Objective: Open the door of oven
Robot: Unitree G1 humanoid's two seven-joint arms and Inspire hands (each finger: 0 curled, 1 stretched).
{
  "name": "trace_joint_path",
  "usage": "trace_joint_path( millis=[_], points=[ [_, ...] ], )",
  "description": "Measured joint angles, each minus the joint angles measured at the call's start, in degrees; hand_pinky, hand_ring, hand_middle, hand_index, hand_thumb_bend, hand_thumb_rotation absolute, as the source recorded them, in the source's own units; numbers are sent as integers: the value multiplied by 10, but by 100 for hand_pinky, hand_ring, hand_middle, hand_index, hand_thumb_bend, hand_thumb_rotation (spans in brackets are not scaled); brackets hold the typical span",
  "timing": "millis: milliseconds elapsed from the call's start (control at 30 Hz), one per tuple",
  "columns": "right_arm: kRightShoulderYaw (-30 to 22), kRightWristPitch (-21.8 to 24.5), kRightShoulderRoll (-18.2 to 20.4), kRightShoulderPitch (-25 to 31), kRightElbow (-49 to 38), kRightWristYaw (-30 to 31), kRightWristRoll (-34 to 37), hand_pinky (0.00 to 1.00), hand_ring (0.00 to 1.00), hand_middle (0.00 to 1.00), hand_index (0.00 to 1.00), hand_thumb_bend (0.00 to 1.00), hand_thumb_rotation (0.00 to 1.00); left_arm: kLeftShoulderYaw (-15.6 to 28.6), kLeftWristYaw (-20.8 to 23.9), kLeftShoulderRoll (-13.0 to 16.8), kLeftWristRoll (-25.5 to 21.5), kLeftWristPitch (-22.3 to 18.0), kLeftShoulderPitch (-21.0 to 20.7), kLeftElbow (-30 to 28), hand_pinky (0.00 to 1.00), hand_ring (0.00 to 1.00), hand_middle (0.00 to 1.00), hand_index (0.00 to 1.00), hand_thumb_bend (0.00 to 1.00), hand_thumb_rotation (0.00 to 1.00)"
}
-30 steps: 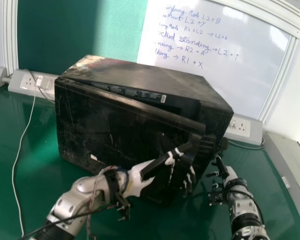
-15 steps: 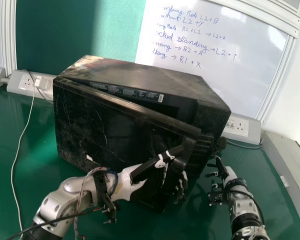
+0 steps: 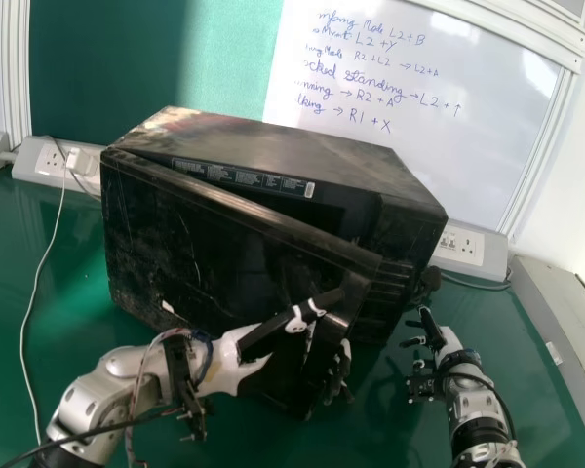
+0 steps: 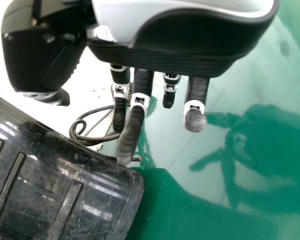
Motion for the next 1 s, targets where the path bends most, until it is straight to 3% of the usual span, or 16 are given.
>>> trace_joint_path(
  millis=[333, 567, 867, 1000],
  points=[
    [-1, 0, 0, 0, 0, -1, 1, 6, 13, 27, 72, 60, 92, 8, -21, 38, -32, 4, 33, -40, 1, 6, 10, 11, 36, 72],
    [0, 0, -1, 0, 0, -2, 1, 6, 13, 26, 72, 60, 97, 31, -30, 71, -64, 26, 53, -69, 2, 7, 11, 13, 40, 66],
    [-3, 0, -2, 0, 0, -2, 5, 5, 12, 27, 72, 60, 94, 63, -50, 93, -72, 19, 86, -93, 0, 5, 9, 11, 42, 60],
    [-3, 3, -3, 0, 0, -2, 5, 5, 12, 27, 73, 62, 96, 82, -49, 113, -93, 32, 108, -129, 0, 3, 8, 10, 39, 54]
  ],
)
